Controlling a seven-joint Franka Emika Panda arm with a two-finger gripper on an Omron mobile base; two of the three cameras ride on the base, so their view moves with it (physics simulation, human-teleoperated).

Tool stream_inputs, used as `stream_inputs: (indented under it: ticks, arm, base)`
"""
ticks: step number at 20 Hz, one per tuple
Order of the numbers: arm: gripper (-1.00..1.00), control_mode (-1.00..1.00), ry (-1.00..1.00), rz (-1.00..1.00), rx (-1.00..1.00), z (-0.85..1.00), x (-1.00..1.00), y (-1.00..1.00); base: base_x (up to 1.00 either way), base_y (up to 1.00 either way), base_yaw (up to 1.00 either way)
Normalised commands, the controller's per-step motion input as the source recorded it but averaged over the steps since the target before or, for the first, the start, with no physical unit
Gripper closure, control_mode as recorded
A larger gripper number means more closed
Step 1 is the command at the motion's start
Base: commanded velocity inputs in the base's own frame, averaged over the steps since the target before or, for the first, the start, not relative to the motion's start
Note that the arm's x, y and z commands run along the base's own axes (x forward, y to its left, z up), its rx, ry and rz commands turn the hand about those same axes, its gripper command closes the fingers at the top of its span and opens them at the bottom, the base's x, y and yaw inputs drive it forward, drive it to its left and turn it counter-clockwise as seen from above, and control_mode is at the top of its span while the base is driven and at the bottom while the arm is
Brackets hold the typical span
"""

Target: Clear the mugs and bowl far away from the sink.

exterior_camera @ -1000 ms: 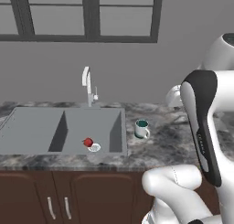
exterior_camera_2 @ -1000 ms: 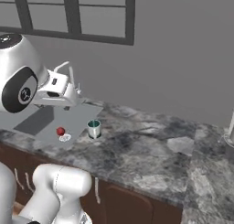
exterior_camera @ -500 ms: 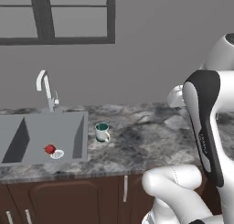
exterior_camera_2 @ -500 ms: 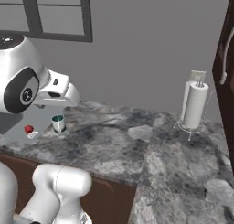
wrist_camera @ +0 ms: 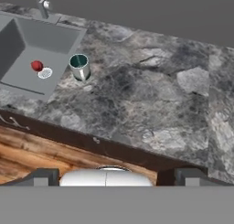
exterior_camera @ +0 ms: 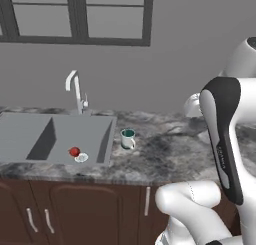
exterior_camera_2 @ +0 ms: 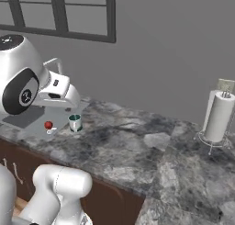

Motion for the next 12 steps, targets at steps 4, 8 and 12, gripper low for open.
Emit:
stream_inputs:
  ticks: [4,8,12]
  arm:
    - [-1.00,1.00,0.00,0.00,0.00,0.00,0.00,0.00]
    - [-1.00,1.00,0.00,0.00,0.00,0.00,0.00,0.00]
    - [-1.00,1.00,0.00,0.00,0.00,0.00,0.00,0.00]
  base:
    - [0.01,0.00,0.39]
    - [0.48,0.04,0.31]
    - [0.83,0.06,0.27]
